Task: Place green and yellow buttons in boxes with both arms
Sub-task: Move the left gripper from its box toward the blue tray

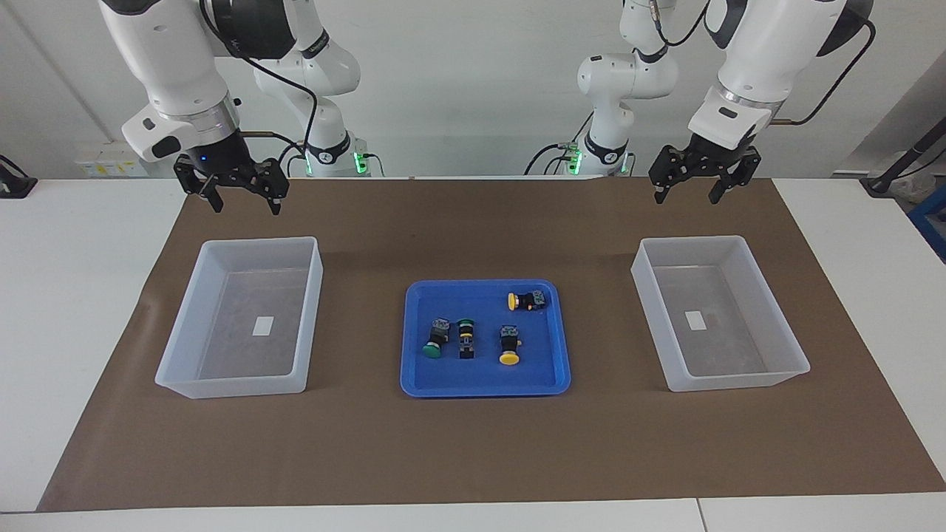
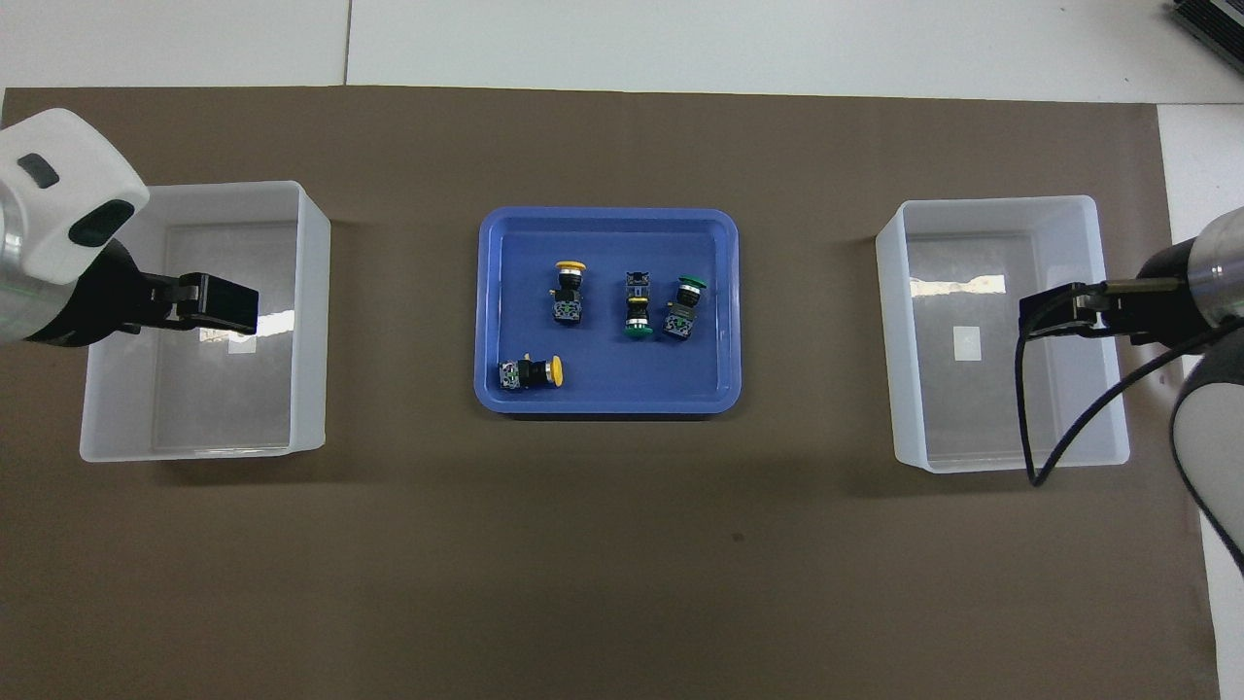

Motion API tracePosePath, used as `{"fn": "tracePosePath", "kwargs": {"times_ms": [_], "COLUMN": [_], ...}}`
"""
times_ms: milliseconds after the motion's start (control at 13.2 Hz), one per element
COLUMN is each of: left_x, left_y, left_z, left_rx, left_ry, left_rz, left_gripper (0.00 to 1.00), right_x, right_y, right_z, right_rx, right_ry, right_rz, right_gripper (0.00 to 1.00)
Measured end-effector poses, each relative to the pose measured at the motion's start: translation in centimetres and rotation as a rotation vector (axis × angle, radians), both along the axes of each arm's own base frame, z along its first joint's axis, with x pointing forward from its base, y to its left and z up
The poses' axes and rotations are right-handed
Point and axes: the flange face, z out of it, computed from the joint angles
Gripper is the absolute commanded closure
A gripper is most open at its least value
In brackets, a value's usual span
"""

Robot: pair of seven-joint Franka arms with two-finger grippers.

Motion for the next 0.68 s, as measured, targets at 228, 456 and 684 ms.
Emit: {"fn": "tracePosePath", "kwargs": {"times_ms": [228,456,684], "left_x": [0.0,0.0,-0.1], "left_y": [0.0,-0.1,-0.7], "left_z": [0.0,-0.1,-0.6], "left_rx": [0.000,0.001,0.002], "left_ry": [0.000,0.002,0.007], "left_rz": [0.000,-0.002,-0.012], "left_gripper": [0.00,0.00,0.00], "right_x": [0.0,0.0,-0.1], "right_y": [-1.1,-2.6,-2.7], "right_z": [0.0,0.2,0.3], "right_rx": [0.000,0.001,0.001], "right_ry": [0.000,-0.004,-0.006], "right_rz": [-0.020,-0.048,-0.049], "right_gripper": [0.00,0.00,0.00]}}
